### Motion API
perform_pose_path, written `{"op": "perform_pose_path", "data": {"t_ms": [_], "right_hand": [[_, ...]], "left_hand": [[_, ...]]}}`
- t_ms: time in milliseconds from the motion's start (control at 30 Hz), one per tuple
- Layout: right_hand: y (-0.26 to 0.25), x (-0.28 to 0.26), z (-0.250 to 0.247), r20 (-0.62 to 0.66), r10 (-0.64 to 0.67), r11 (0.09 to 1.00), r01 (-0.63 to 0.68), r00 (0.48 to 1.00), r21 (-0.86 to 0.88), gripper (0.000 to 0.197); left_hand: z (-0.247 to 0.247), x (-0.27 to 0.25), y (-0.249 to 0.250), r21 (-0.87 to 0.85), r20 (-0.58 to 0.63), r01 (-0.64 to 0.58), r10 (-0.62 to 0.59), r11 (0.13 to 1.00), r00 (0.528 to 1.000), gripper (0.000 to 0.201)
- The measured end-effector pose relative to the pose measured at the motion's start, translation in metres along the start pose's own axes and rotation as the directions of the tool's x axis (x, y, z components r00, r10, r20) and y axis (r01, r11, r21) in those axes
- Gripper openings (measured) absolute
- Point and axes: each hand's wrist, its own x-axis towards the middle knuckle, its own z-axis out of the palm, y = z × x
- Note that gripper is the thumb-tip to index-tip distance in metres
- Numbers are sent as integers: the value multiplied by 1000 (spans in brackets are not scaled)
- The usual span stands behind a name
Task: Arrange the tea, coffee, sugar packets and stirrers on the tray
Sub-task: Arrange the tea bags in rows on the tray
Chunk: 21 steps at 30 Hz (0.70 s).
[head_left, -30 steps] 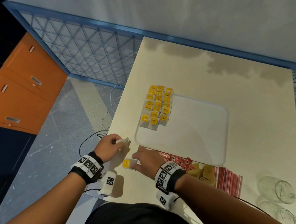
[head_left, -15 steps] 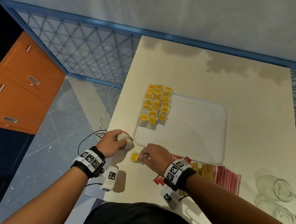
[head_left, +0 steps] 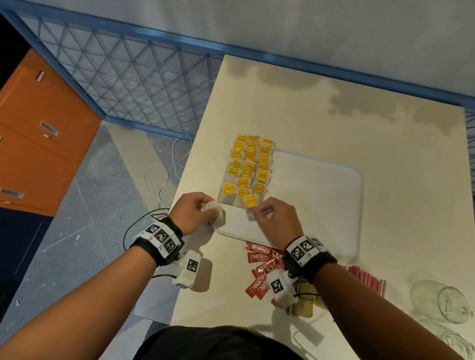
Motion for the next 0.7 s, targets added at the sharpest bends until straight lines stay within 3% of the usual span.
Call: {"op": "perform_pose_path", "data": {"t_ms": [200, 500, 600, 700], "right_hand": [[-2, 13, 3, -36, 105, 993, -106, 994, -44, 17], [-17, 22, 5, 33, 172, 957, -159, 985, -241, 35], [-21, 23, 2, 59, 189, 953, -169, 980, -252, 36], [-22, 20, 3, 25, 193, 959, -183, 981, -215, 22]], "left_hand": [[6, 7, 7, -46, 32, -17, 18, 999, 999, 5], [11, 10, 14, -112, 100, 40, -28, 993, 995, 12], [9, 10, 16, -126, 110, 34, -21, 991, 994, 21], [7, 11, 17, -124, 123, 36, -21, 992, 992, 26]]}}
